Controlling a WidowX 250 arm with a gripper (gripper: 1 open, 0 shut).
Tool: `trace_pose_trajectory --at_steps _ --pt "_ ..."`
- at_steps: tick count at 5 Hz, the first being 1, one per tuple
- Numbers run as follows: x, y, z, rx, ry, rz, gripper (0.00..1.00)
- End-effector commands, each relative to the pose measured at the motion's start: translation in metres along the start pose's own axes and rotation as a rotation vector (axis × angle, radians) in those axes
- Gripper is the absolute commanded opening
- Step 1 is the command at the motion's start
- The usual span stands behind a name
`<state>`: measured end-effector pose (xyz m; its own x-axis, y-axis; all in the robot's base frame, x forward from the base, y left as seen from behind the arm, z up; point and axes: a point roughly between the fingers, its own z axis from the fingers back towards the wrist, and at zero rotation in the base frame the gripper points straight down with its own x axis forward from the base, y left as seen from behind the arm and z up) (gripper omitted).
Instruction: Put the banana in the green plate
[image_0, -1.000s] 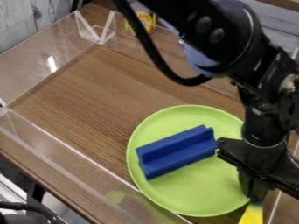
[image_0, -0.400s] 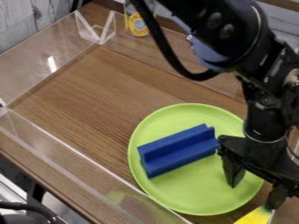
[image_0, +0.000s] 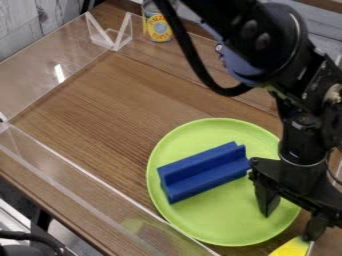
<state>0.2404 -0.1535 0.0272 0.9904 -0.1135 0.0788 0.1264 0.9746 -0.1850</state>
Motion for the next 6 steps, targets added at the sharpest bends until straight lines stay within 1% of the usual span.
trace_pose_trajectory --at_steps 1,2,3,4,5,6 --pt "0.007 -0.002 0.003 -0.013 -0.029 -0.01 1.0" --pt "0.006 0.0 0.0 -0.012 -0.025 -0.01 1.0" --pt "0.006 0.001 -0.003 -0.011 -0.02 -0.01 0.0" --pt "0.005 0.002 0.0 -0.005 -0.014 -0.015 0.0" --pt "0.004 0.002 0.007 0.006 -0.006 -0.015 0.0" --pt "0.003 0.002 0.009 0.008 -0.003 -0.01 1.0"
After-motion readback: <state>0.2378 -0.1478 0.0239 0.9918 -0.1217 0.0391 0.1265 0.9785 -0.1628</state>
